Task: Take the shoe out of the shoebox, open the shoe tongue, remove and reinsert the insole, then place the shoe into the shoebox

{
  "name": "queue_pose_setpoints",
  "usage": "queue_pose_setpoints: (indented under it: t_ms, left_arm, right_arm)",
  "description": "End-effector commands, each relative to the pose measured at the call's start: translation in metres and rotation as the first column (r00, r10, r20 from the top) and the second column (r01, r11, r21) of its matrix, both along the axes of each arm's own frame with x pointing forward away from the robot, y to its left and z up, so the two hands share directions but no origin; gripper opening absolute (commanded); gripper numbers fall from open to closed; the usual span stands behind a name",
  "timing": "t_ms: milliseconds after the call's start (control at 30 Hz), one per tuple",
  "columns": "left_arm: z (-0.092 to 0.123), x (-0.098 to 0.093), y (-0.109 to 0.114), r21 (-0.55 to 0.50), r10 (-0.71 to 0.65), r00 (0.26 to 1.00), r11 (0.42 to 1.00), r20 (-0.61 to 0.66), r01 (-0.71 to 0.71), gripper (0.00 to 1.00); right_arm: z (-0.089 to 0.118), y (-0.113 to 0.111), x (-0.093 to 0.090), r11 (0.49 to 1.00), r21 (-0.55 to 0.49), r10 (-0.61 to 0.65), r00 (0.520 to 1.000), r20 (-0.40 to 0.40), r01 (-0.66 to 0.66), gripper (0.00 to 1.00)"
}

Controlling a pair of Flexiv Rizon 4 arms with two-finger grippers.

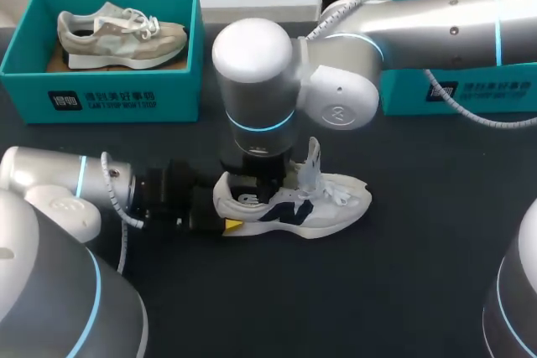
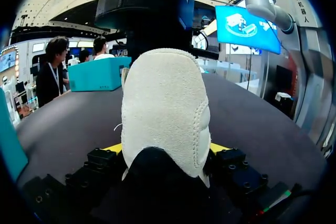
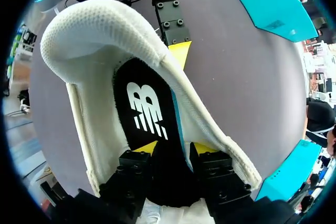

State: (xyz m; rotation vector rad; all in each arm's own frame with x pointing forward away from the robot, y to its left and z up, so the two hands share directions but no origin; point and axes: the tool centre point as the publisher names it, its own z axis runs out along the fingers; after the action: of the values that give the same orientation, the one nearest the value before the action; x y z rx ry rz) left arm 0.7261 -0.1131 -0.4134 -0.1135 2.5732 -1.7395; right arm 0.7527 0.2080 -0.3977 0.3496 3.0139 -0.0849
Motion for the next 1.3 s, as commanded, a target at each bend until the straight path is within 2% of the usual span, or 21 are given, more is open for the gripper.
queue_pose_setpoints:
  t_ms: [33, 67, 100, 133, 233, 500, 667, 833, 967, 1100, 1200, 1300]
  left_arm:
    - [0.000, -0.002, -0.001, -0.002, 0.000, 1.000, 1.000, 0.002, 0.000, 0.00]
    - [0.000, -0.002, -0.001, -0.002, 0.000, 1.000, 1.000, 0.002, 0.000, 0.00]
    - [0.000, -0.002, -0.001, -0.002, 0.000, 1.000, 1.000, 0.002, 0.000, 0.00]
    - [0.000, -0.002, -0.001, -0.002, 0.000, 1.000, 1.000, 0.002, 0.000, 0.00]
    - [0.000, -0.002, -0.001, -0.002, 0.000, 1.000, 1.000, 0.002, 0.000, 0.00]
    - [0.000, -0.002, -0.001, -0.002, 0.000, 1.000, 1.000, 0.002, 0.000, 0.00]
    - [0.000, -0.002, -0.001, -0.002, 0.000, 1.000, 1.000, 0.002, 0.000, 0.00]
    - [0.000, -0.002, -0.001, -0.002, 0.000, 1.000, 1.000, 0.002, 0.000, 0.00]
    - [0.000, -0.002, -0.001, -0.002, 0.000, 1.000, 1.000, 0.002, 0.000, 0.00]
    - [0.000, -0.002, -0.001, -0.002, 0.000, 1.000, 1.000, 0.002, 0.000, 0.00]
    - [0.000, -0.002, -0.001, -0.002, 0.000, 1.000, 1.000, 0.002, 0.000, 0.00]
    - [0.000, -0.002, -0.001, -0.002, 0.000, 1.000, 1.000, 0.002, 0.000, 0.00]
  right_arm:
    - [-0.020, 0.004, 0.000, 1.000, 0.019, 0.001, 1.000, -0.031, -0.001, 0.26]
    - [-0.021, 0.005, -0.003, 1.000, 0.023, -0.001, 0.999, -0.034, 0.002, 0.21]
    - [-0.021, 0.005, -0.006, 1.000, 0.026, -0.008, 0.999, -0.039, 0.009, 0.06]
    - [-0.021, 0.004, -0.009, 0.999, 0.028, -0.014, 0.999, -0.042, 0.015, 0.00]
    - [-0.010, -0.002, -0.017, 0.998, 0.033, -0.047, 0.999, -0.020, 0.048, 0.00]
    - [0.041, -0.024, -0.029, 0.993, 0.065, -0.109, 0.989, 0.097, 0.103, 0.00]
    - [0.065, -0.037, -0.031, 0.992, 0.037, -0.124, 0.982, 0.141, 0.119, 0.00]
    - [0.077, -0.043, -0.023, 0.992, 0.023, -0.123, 0.979, 0.166, 0.121, 0.00]
    - [0.079, -0.030, -0.013, 0.996, 0.075, -0.065, 0.985, 0.162, 0.053, 0.00]
    - [0.078, -0.007, -0.001, 0.991, 0.129, 0.016, 0.990, 0.141, -0.034, 0.00]
    - [0.084, 0.008, 0.007, 0.979, 0.171, 0.092, 0.987, 0.134, -0.114, 0.00]
    - [0.090, 0.024, 0.010, 0.963, 0.213, 0.151, 0.984, 0.092, -0.168, 0.00]
